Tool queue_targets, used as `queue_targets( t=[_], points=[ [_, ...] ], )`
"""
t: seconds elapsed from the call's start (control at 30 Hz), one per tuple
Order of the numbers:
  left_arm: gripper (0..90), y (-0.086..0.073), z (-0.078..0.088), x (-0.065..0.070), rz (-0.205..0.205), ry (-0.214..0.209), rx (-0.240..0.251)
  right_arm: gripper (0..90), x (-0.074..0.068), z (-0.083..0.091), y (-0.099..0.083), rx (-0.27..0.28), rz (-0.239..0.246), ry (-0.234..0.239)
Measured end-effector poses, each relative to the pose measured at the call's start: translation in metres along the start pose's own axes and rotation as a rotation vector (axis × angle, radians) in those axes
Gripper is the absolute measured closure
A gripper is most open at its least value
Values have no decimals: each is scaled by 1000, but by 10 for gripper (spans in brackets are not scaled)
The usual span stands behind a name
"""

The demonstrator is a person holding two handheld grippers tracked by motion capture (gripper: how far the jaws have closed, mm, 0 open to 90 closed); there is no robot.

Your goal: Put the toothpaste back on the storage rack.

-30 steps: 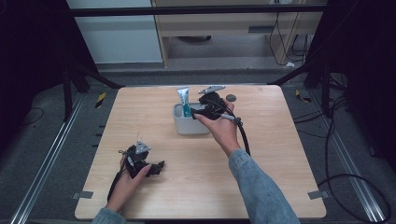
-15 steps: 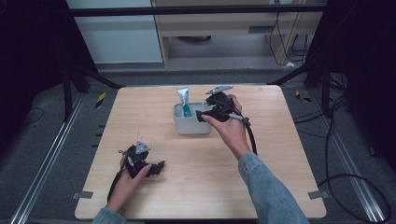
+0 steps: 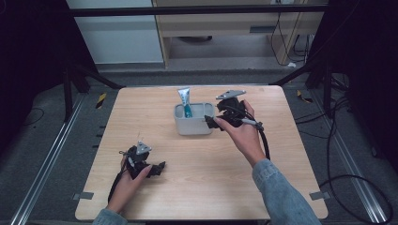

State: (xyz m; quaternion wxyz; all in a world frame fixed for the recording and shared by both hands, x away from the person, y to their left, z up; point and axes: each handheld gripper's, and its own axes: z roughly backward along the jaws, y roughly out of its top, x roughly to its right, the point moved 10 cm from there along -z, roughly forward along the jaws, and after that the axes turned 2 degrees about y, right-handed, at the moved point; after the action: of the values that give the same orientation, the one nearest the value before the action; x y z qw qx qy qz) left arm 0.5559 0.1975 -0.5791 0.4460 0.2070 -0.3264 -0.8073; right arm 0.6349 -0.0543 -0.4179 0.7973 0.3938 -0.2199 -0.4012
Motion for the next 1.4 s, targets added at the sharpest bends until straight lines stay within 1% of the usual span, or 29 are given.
queue_targets(
  t=[0.1,0.4,0.6,0.77,0.97,1.07,1.1,1.17,1.27,1.3,1.4],
  points=[
    [0,0,0,0,0,0,0,54,4,5,-5,5,-7,-6],
    [0,0,0,0,0,0,0,53,19,20,-20,-3,3,-40],
    [0,0,0,0,1,0,0,62,28,26,-31,-19,16,-54],
    [0,0,0,0,1,0,0,71,38,31,-43,-30,15,-80],
    [0,0,0,0,-2,1,0,71,51,37,-59,-43,0,-105],
    [0,0,0,0,1,0,0,71,58,41,-66,-50,1,-124],
    [0,0,0,0,0,1,-1,71,60,41,-68,-53,-6,-127],
    [0,0,0,0,-2,1,0,71,66,42,-76,-64,-6,-145],
    [0,0,0,0,-2,1,0,71,75,43,-90,-86,-17,-163],
    [0,0,0,0,-1,1,0,71,78,43,-93,-86,-20,-166],
    [0,0,0,0,0,0,0,73,87,45,-103,-99,-43,-182]
  ],
)
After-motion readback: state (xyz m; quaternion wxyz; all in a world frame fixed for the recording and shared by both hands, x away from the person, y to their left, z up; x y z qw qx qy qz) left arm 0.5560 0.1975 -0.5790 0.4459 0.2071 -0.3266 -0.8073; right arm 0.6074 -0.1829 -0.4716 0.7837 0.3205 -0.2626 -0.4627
